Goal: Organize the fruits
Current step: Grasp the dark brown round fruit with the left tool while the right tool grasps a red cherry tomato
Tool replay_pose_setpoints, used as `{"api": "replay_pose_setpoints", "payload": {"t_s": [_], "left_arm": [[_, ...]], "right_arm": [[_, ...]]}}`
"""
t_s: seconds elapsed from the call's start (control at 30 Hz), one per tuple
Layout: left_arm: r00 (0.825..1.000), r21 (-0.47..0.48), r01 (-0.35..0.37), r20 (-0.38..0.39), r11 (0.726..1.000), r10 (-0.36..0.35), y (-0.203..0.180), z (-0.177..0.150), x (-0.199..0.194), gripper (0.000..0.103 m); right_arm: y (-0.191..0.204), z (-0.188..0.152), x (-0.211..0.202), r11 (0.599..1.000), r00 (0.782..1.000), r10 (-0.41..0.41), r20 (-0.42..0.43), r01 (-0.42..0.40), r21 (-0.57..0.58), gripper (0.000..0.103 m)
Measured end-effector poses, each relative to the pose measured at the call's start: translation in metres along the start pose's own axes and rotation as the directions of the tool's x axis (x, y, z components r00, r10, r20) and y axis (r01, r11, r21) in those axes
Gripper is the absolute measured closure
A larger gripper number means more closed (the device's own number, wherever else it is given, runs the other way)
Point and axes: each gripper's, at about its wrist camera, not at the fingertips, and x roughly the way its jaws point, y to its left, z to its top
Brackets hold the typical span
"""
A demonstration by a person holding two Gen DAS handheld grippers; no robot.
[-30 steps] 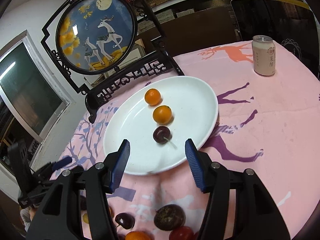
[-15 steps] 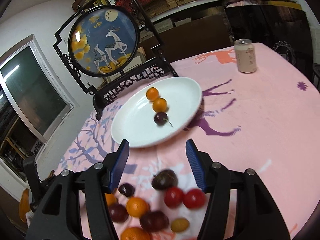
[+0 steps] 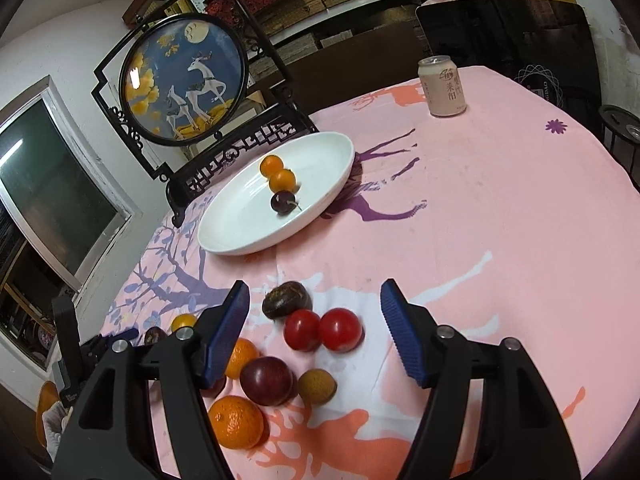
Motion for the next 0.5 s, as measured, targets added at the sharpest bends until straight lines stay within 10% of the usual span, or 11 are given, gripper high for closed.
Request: {"api": "replay_pose_setpoints", "payload": {"t_s": [0.3,0.5], "left_arm": [[1.000,0.073,0.008,0.008,0.997,-0.009,-0.014,0.005,0.004,0.019],[0.998,0.079,0.068,0.008,0.995,-0.069,-0.017,0.007,0.005,0.043]], "right_arm": [[-0.008,-0.015,0.016,0.999,0.994,-0.039,-0.100,0.038,-0.011,0.042],[-0.004,-0.022,0.038,0.996,0.986,-0.071,-0.154,0.062,-0.065,0.059]]}}
